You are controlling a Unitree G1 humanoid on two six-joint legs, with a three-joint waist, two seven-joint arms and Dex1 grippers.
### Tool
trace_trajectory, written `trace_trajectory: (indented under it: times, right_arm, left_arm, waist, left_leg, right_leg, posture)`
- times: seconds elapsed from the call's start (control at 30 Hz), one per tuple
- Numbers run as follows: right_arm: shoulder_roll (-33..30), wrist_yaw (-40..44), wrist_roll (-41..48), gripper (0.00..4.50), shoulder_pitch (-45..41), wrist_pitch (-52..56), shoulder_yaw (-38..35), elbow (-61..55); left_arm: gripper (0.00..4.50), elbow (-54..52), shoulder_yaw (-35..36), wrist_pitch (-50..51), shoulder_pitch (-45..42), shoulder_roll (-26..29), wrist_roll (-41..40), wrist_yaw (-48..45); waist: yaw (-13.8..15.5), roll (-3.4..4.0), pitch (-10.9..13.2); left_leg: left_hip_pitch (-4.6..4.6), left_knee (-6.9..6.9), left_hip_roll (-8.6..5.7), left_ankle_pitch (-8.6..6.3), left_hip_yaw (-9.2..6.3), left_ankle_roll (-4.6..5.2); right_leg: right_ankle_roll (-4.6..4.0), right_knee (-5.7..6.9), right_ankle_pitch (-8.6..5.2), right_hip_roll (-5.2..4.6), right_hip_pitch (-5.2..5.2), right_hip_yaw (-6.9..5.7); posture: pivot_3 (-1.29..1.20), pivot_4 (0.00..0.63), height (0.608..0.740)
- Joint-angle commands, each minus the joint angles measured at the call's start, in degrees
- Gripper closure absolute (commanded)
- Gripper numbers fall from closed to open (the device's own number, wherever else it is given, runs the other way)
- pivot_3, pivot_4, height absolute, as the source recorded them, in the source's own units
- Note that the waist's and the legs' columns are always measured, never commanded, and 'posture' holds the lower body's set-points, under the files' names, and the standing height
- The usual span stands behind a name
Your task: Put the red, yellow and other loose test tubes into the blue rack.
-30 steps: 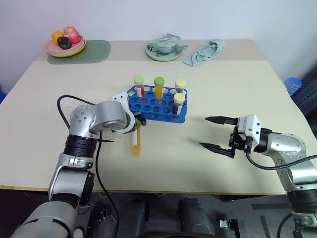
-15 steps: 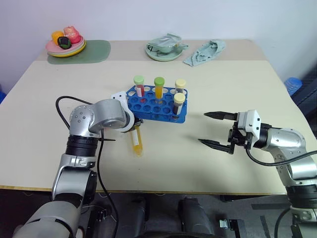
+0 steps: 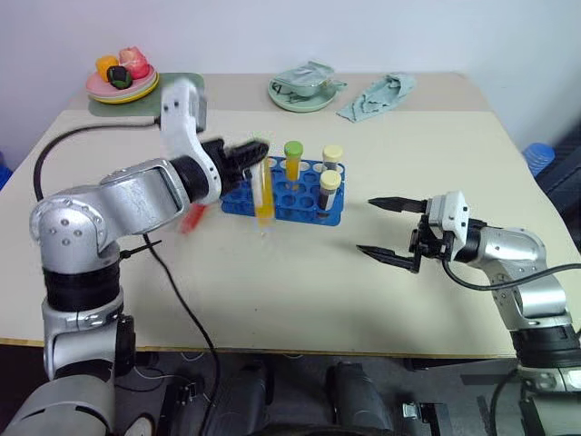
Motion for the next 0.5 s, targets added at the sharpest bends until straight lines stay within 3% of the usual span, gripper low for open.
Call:
trace_trajectory:
  times: [0.03, 0.1, 0.3, 0.5]
  right_arm:
    - [1.29, -1.52, 1.11, 0.07, -1.19, 0.56, -1.06, -0.10]
    - [1.59, -1.68, 0.55, 0.07, -1.14, 0.33, -0.75, -0.03]
    - [1.66, -2.64, 0.32, 0.07, -1.57, 0.95, -0.90, -0.65]
    - [0.67, -3.49, 0.46, 0.07, -1.74, 2.59, -1.35, -2.56]
  left_arm:
    - [3.26, -5.61, -7.31, -14.07, 2.70, 1.97, 25.10, -15.17]
    - [3.26, -6.16, -11.94, -23.35, 5.15, 1.54, 38.00, -20.44]
    - [3.26, 2.30, -19.83, -41.54, 9.38, -2.81, 60.68, -31.46]
    - [3.26, 13.54, -18.77, -52.72, 11.03, -11.90, 68.53, -35.98]
  waist:
    - [-0.02, 0.00, 0.00]
    - [0.01, -0.02, 0.02]
    - [0.10, -0.04, 0.03]
    - [0.07, -0.05, 0.03]
  left_leg:
    - [0.01, -0.01, 0.00, 0.00, 0.01, 0.00]
    - [0.01, -0.04, 0.00, -0.01, 0.08, 0.01]
    - [-0.01, -0.04, 0.06, -0.06, 0.06, 0.10]
    - [-0.02, -0.03, 0.07, -0.07, -0.01, 0.13]
  right_leg:
    - [0.00, 0.00, 0.00, 0.01, 0.01, 0.00]
    - [0.00, -0.06, 0.00, 0.00, 0.02, 0.03]
    - [0.01, -0.19, 0.01, -0.02, 0.06, 0.03]
    - [0.02, -0.20, 0.01, -0.03, 0.06, 0.00]
  posture:
    - [0.00, 0.150, 0.740]
    - [0.00, 0.150, 0.740]
    - [0.00, 0.150, 0.740]
    - [0.00, 0.150, 0.740]
